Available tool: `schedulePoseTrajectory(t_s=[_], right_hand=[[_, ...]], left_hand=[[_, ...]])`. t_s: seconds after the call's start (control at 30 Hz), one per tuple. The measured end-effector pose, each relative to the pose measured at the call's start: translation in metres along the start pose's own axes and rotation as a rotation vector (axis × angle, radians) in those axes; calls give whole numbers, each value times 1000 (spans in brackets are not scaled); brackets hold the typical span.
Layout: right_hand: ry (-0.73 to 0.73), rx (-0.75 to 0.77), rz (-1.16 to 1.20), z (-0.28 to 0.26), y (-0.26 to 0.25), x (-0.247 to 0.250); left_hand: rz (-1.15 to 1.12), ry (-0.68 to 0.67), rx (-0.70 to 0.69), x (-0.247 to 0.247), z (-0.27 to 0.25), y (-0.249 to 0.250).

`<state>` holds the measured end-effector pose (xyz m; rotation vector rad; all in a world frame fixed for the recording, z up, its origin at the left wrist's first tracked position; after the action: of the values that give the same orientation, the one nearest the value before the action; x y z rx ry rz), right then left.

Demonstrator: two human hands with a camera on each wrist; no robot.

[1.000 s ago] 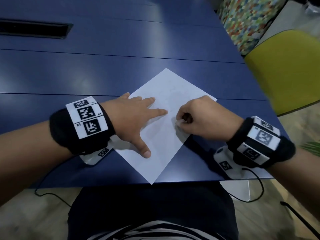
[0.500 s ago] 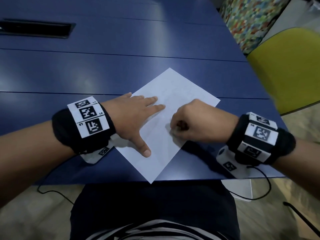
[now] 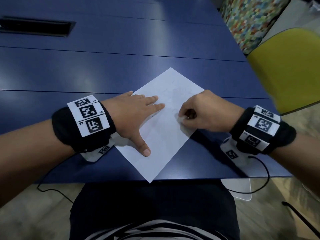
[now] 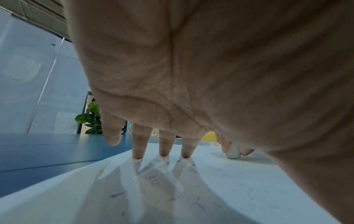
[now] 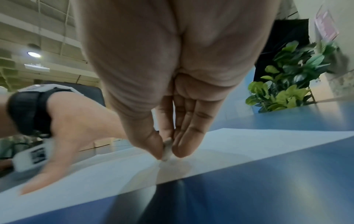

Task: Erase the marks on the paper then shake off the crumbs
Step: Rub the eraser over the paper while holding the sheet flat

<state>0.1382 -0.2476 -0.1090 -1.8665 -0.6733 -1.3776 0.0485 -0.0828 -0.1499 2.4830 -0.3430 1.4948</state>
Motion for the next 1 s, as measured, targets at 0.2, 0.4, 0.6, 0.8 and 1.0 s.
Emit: schedulePoseTrajectory(t_s=[0.2,0.4,0.6,0.8,1.0], right_hand=[[-111,112,-30,-15,-23,-17],[4,20,-30,-2,-9,-5],[-24,-18,-47,9,-8,-1],[-46,74,-48,-3,-28,-14],[29,-61,-16,9,0,2]], left_hand=[[6,-1,-1,1,-2,2],[0,-9,2,0,-1,1],[-8,-15,3,1,-2,2],[1,-18,2,1,-2,1],[-1,-18,5,0,-2,0]])
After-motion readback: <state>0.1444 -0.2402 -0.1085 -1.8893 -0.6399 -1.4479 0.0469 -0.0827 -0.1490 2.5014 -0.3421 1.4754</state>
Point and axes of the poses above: each hand's wrist, its own z-axis towards the middle knuckle, its own x-axis out of the back of the hand, y = z × x, the point moved 6 cm from there along z, towards the middle knuckle, and after that the axes turned 11 degrees about -x, right-handed, at the moved point
